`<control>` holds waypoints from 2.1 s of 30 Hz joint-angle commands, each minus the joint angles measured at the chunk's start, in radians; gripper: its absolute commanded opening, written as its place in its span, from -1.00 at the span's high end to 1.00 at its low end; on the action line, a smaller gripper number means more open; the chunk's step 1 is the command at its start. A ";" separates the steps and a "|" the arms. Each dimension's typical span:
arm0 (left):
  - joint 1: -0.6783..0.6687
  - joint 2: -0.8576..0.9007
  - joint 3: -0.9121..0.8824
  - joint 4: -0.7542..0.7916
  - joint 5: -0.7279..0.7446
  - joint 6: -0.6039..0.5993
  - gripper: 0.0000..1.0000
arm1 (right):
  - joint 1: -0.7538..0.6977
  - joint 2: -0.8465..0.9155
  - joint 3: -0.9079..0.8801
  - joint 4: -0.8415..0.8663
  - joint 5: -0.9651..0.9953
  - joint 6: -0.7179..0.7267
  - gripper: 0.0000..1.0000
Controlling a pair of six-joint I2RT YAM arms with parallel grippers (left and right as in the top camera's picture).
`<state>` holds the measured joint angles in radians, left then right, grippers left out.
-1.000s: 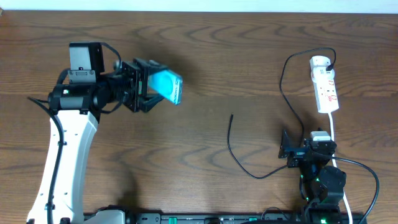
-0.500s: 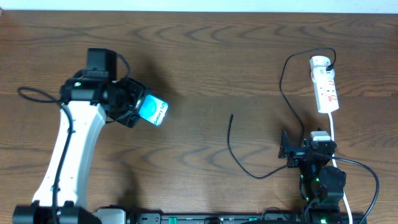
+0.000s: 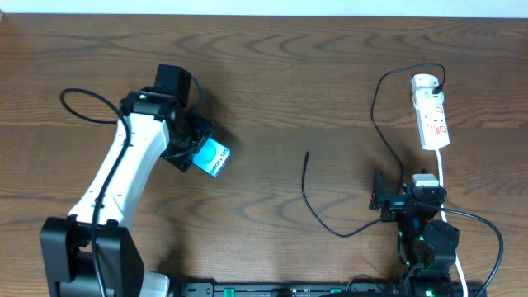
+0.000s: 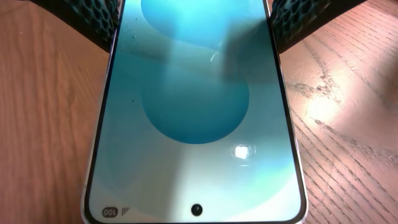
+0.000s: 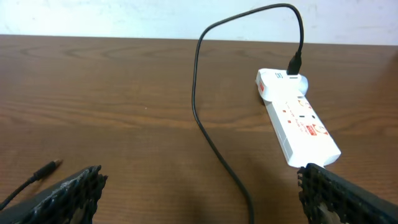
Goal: Plug charger to phone and switch on socket
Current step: 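Lift the phone with the left gripper and tilt it upright, then swing the right gripper from rest toward the held phone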
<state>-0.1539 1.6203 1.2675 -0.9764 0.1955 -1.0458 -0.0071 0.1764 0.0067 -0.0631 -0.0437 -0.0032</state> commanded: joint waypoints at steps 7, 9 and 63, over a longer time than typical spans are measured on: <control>0.000 0.001 0.002 0.000 -0.032 0.013 0.86 | 0.015 -0.002 -0.001 0.074 -0.007 0.026 -0.99; 0.000 0.001 0.002 0.000 -0.032 0.013 0.86 | 0.015 -0.002 -0.001 0.164 -0.104 0.082 -0.99; 0.000 0.001 0.002 0.019 0.049 -0.217 0.86 | 0.372 1.474 1.080 -0.179 -0.789 0.601 -0.99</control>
<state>-0.1555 1.6218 1.2663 -0.9611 0.1932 -1.1763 0.3252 1.6436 1.0706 -0.2478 -0.9432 0.5373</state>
